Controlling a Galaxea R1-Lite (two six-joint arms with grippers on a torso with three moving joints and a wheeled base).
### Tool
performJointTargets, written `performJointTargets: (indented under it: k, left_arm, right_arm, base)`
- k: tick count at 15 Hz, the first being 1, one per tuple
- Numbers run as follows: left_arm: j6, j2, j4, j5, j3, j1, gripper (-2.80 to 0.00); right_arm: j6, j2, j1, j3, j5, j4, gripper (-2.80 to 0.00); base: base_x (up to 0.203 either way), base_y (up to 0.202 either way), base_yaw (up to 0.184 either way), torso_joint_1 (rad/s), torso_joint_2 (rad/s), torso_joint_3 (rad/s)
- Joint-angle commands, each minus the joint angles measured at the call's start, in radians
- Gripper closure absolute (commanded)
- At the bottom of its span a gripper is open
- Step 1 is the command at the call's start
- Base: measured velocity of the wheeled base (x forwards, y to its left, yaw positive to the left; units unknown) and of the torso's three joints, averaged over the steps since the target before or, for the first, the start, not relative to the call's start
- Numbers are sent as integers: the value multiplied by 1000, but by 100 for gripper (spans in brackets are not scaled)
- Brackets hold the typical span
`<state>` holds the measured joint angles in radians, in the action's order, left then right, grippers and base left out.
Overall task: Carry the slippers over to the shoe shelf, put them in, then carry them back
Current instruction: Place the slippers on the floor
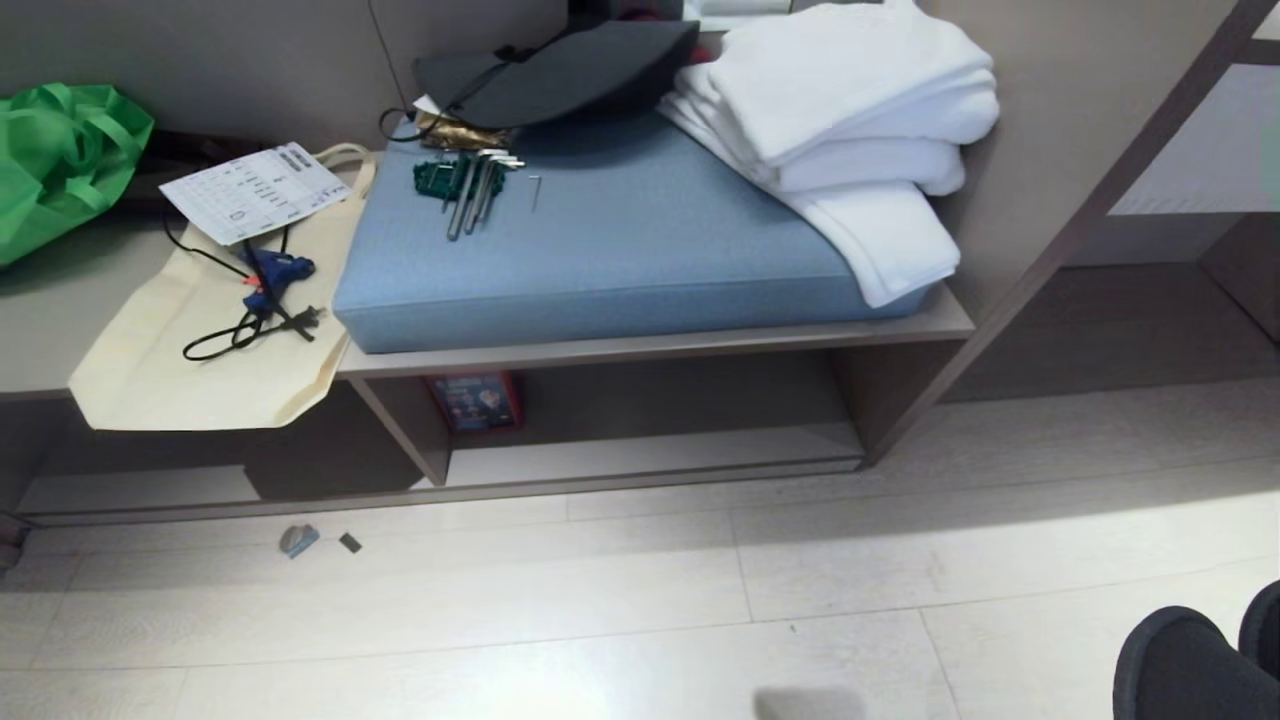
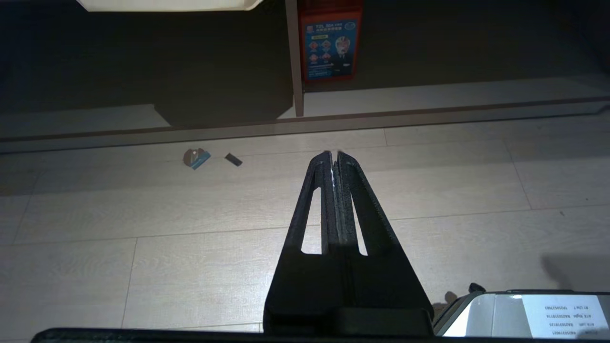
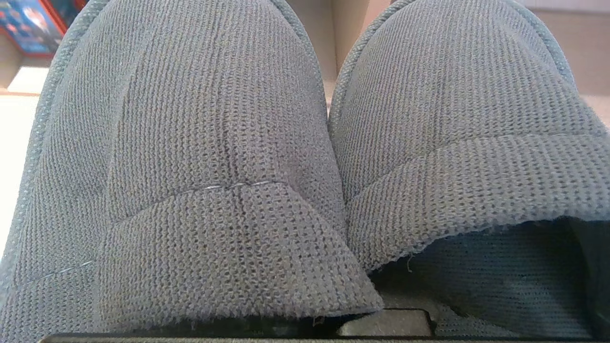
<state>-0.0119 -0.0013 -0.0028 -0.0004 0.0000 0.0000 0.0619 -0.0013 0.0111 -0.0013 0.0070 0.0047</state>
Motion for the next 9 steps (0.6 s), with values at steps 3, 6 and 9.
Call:
performJointTargets:
  k: [3, 6, 9]
  left_arm:
    - [0, 1, 0, -1, 0, 0, 0]
    - [0, 1, 0, -1, 0, 0, 0]
    - [0, 1, 0, 0, 0, 0, 0]
  right_arm:
    - [1, 1, 0, 1, 1, 0, 0]
    - [0, 1, 0, 0, 1, 0, 0]
    - [-1, 1, 0, 1, 1, 0, 0]
  base:
    - [0, 0, 0, 5, 3, 206]
    - [0, 0, 0, 2, 3, 197]
    - [0, 0, 0, 1, 3, 204]
